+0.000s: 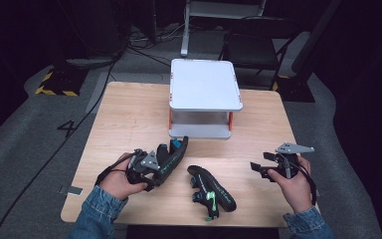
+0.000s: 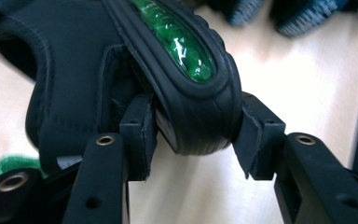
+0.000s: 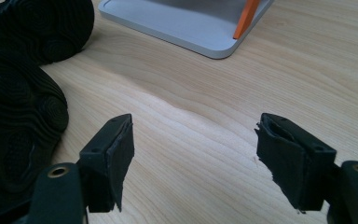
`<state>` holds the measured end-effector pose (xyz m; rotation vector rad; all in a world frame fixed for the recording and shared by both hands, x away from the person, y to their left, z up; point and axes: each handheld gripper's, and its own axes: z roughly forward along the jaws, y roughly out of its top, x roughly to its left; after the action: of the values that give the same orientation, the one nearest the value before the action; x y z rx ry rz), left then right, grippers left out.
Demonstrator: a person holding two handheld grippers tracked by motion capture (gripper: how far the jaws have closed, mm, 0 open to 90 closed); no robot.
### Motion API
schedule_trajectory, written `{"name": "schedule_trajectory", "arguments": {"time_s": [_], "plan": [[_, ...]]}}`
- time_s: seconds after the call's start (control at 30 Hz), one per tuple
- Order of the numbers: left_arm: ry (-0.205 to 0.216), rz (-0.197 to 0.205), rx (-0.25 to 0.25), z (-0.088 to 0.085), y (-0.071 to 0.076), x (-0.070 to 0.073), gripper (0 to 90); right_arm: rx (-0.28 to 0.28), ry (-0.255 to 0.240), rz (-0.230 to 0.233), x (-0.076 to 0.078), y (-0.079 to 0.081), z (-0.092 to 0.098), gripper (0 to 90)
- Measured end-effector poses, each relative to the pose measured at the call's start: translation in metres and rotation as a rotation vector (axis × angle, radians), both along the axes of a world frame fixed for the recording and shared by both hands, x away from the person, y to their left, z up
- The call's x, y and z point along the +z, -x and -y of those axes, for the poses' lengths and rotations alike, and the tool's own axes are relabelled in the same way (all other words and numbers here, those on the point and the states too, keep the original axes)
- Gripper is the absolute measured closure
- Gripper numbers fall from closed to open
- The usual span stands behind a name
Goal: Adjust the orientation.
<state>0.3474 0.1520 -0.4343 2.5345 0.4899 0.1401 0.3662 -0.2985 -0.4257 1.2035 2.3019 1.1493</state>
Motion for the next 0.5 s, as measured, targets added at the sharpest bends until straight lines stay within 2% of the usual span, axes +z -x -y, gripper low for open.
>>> {"name": "schedule_trajectory", "arguments": {"time_s": [0.2,0.27,0.3,0.33,0.37,0.47,0.5], "plan": [[-0.002,-0.019,-0.018,-0.0015,0.0008,-0.0047,48.1,0.001,0.000,-0.011,-0.0008,-0.0010,-0.0009,28.0],[0.004,-0.028,-0.024,-0.0015,0.0018,-0.0066,42.5,0.004,0.003,-0.010,-0.0016,-0.0014,-0.0013,27.9],[-0.014,-0.039,-0.031,-0.0022,0.0036,-0.0084,42.0,0.002,0.002,-0.016,-0.0018,-0.0012,-0.0014,27.9],[-0.014,-0.039,-0.031,-0.0022,0.0036,-0.0084,41.6,0.002,0.002,-0.016,-0.0018,-0.0012,-0.0014,27.9],[0.004,-0.043,-0.037,-0.0037,0.0040,-0.0085,40.6,0.003,0.002,-0.017,-0.0021,-0.0012,-0.0013,27.9],[0.019,-0.046,-0.036,-0.0048,0.0056,-0.0063,39.6,0.004,0.000,-0.018,-0.0021,-0.0011,-0.0011,27.8],[0.039,-0.052,-0.048,-0.0036,0.0077,-0.0049,39.3,0.003,0.000,-0.019,-0.0022,-0.0012,-0.0012,27.8]]}}
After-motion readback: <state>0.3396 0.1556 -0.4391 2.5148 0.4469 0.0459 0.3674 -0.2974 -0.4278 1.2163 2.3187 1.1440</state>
